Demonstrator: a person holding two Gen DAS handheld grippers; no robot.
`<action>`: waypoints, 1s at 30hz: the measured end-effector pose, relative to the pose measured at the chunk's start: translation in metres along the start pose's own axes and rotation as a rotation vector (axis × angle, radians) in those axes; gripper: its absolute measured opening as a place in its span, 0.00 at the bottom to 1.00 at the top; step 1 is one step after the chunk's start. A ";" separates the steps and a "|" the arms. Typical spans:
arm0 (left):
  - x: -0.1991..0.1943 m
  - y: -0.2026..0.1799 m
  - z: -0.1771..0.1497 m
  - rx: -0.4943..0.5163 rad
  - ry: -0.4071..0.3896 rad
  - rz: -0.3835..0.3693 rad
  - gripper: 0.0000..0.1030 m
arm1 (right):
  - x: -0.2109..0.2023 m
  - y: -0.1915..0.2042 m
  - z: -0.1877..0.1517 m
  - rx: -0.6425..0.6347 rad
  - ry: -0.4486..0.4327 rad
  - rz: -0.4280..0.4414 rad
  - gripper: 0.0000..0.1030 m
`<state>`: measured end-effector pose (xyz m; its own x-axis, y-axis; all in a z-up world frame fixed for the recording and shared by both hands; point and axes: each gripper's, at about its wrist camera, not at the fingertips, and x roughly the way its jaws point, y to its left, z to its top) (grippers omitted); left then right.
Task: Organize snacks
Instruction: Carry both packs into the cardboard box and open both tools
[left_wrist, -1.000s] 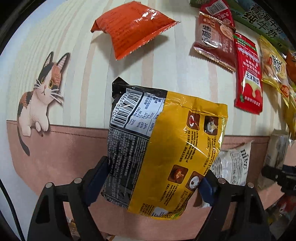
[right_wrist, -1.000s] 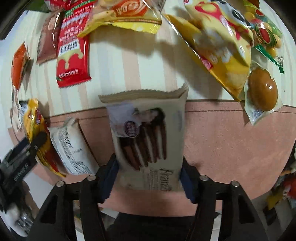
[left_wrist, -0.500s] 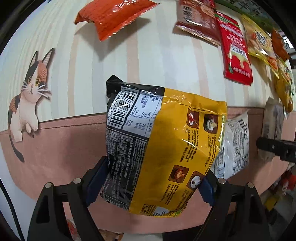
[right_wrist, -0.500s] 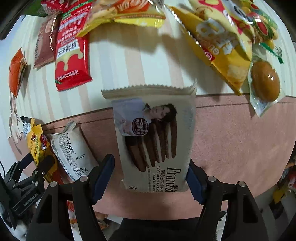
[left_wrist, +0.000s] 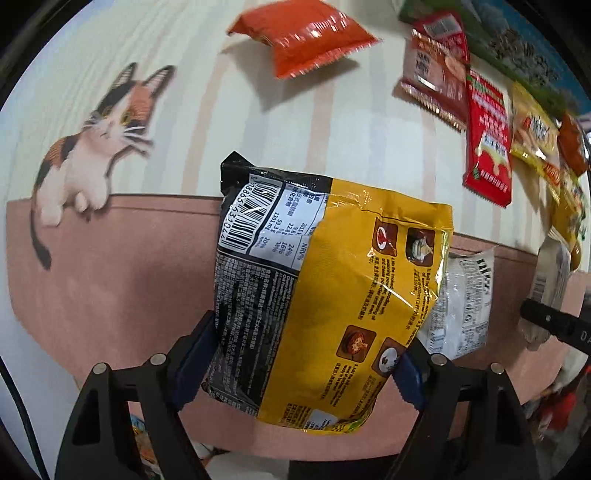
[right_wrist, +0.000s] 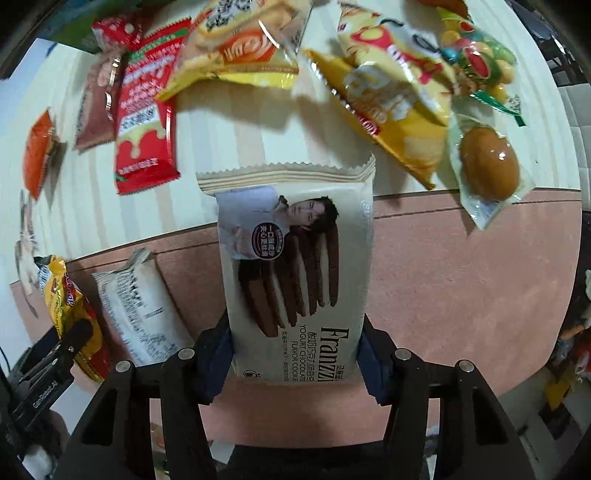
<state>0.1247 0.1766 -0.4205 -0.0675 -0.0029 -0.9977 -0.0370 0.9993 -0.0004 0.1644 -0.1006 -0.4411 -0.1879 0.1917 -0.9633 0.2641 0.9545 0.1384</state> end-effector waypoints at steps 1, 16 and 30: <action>-0.006 0.000 -0.004 -0.011 -0.010 -0.002 0.80 | -0.004 0.000 -0.003 -0.007 -0.005 0.012 0.59; -0.206 -0.114 0.101 -0.016 -0.251 -0.232 0.80 | -0.200 -0.010 0.098 -0.158 -0.184 0.281 0.60; -0.153 -0.192 0.333 -0.032 -0.114 -0.192 0.81 | -0.214 0.014 0.336 -0.259 -0.195 0.156 0.60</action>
<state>0.4744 -0.0021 -0.2906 0.0571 -0.1868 -0.9807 -0.0695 0.9792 -0.1906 0.5261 -0.2052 -0.3102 0.0264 0.3166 -0.9482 0.0220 0.9481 0.3172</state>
